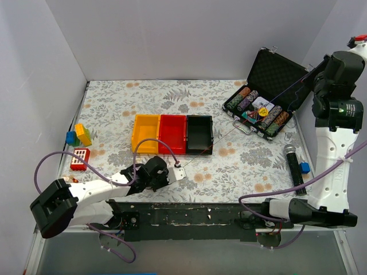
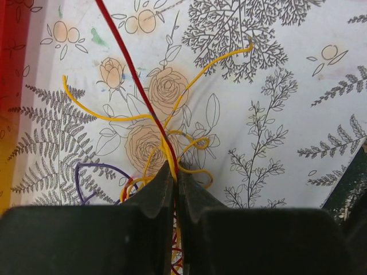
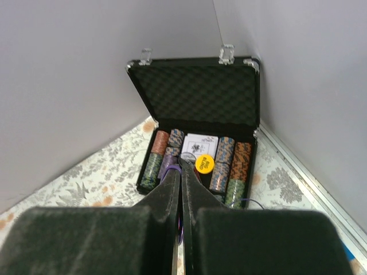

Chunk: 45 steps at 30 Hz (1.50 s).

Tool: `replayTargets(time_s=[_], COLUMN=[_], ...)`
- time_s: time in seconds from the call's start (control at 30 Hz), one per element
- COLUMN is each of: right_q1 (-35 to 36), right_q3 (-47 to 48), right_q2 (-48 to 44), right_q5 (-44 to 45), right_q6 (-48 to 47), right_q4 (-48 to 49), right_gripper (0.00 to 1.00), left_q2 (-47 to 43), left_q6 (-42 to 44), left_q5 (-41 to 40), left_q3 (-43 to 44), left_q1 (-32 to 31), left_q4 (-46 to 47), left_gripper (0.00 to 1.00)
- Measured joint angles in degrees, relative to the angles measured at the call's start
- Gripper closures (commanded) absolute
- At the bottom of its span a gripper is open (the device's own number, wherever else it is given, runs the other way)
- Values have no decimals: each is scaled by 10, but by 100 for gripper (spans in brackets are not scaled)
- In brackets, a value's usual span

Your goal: Untangle the cables

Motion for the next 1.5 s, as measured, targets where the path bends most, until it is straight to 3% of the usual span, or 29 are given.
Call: replayTargets(time_s=[0.07,0.13,0.17,0.2,0.27,0.33,0.37,0.53,0.87,1.1,1.3,1.37,1.47,1.5], right_q1=[-3,-9,-10,-11,-10,-1,10,74,107,111,122,126,132,133], right_q3=[22,23,10,-12,-105,-217,-267,-405,-491,-529,-529,-530,-539,-542], right_q2=[9,5,-2,-13,-57,-109,-132,-197,-310,-318,-312,-315,-322,-325], right_q5=[-8,-39,-60,-79,-134,-181,-199,-272,-453,-666,-782,-806,-835,-841], right_q6=[3,14,20,27,45,57,61,66,60,94,129,138,144,146], right_q4=[2,14,30,46,91,120,126,126,188,346,440,460,479,482], right_gripper=[99,99,99,99,99,99,99,99,99,99,99,99,99,99], left_q2=[-7,-11,-11,-11,-8,3,10,24,-6,2,62,74,78,77], left_q6=[0,-3,-5,-6,-19,-35,-42,-71,-78,-78,-101,-115,-139,-146], left_q5=[-7,-15,-19,-22,-28,-23,-14,28,63,64,87,118,193,221], left_q3=[-4,-5,-4,0,24,54,71,163,288,344,364,364,363,361], left_q1=[0,0,0,0,3,4,4,5,16,16,23,33,67,80], left_q4=[-1,-5,-8,-14,-40,-78,-99,-170,-250,-177,-84,-59,-23,-8], left_gripper=[98,67,42,31,21,3,2,2,2,2,2,13,48,56])
